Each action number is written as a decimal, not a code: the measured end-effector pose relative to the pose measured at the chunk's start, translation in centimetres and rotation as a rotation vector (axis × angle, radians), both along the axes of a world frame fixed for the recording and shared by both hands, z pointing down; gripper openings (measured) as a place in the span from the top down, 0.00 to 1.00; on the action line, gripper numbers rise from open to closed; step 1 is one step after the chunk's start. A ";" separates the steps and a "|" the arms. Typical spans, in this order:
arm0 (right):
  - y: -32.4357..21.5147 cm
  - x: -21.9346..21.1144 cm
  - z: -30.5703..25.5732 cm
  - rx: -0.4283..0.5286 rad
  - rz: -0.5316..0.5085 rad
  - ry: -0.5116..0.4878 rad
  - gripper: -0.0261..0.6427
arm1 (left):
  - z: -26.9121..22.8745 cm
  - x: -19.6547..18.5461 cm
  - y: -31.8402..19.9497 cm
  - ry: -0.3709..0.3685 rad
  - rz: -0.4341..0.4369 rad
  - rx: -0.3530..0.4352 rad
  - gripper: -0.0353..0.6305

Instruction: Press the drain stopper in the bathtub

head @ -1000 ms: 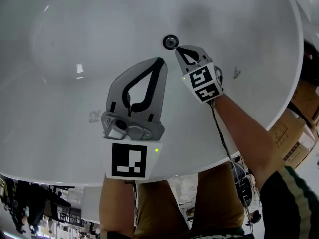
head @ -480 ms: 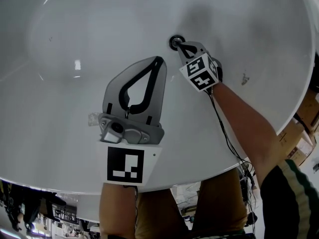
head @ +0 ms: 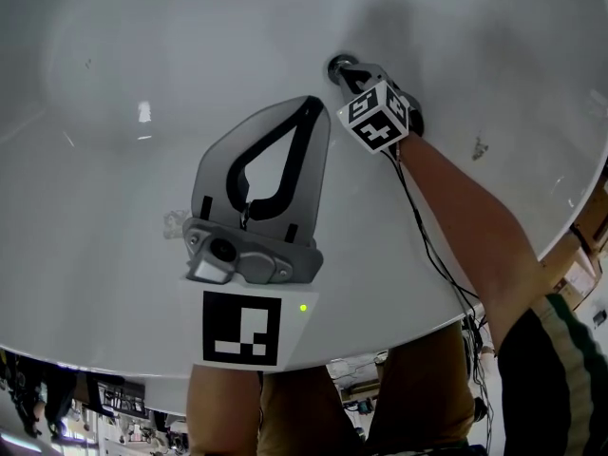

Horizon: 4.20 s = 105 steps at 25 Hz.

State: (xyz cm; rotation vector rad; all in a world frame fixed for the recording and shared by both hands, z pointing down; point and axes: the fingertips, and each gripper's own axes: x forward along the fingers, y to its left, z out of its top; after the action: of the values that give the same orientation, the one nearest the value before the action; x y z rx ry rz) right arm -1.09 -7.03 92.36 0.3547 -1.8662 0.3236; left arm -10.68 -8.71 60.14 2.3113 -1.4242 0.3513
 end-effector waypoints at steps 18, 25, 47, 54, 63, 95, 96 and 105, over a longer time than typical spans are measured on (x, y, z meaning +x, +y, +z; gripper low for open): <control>-0.4 -0.5 0.7 -0.072 0.040 0.020 0.94 | 0.7 -0.1 -0.6 0.061 -0.013 -0.031 0.93; -0.4 -0.6 0.6 -0.076 0.021 0.005 0.94 | 0.8 0.2 -0.7 0.045 0.000 -0.023 0.93; -0.2 -0.6 -0.4 -0.056 0.001 0.013 0.94 | 0.5 0.0 -0.8 0.032 -0.008 -0.011 0.93; -0.1 -0.5 -0.8 -0.034 0.017 -0.002 0.94 | 0.7 -0.2 -0.7 0.050 -0.018 -0.027 0.93; -0.8 -0.3 -0.9 0.048 -0.034 0.020 0.84 | 1.2 0.0 -0.6 0.062 -0.017 -0.050 0.93; 0.0 -0.3 0.1 -0.062 -0.086 0.061 0.69 | 0.8 0.1 -0.6 0.107 -0.013 -0.034 0.93; 0.0 -0.2 0.0 -0.055 -0.086 0.064 0.69 | 0.8 0.1 -0.6 0.104 -0.012 -0.032 0.93; -0.5 -0.3 -1.7 -0.004 -0.078 0.034 0.72 | 0.4 0.4 -0.6 0.065 0.013 -0.007 0.93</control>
State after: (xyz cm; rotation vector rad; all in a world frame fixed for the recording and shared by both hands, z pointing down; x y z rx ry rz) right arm -1.41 -7.51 90.66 0.2826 -1.8405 0.2665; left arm -10.27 -9.31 60.52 2.3060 -1.3753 0.2814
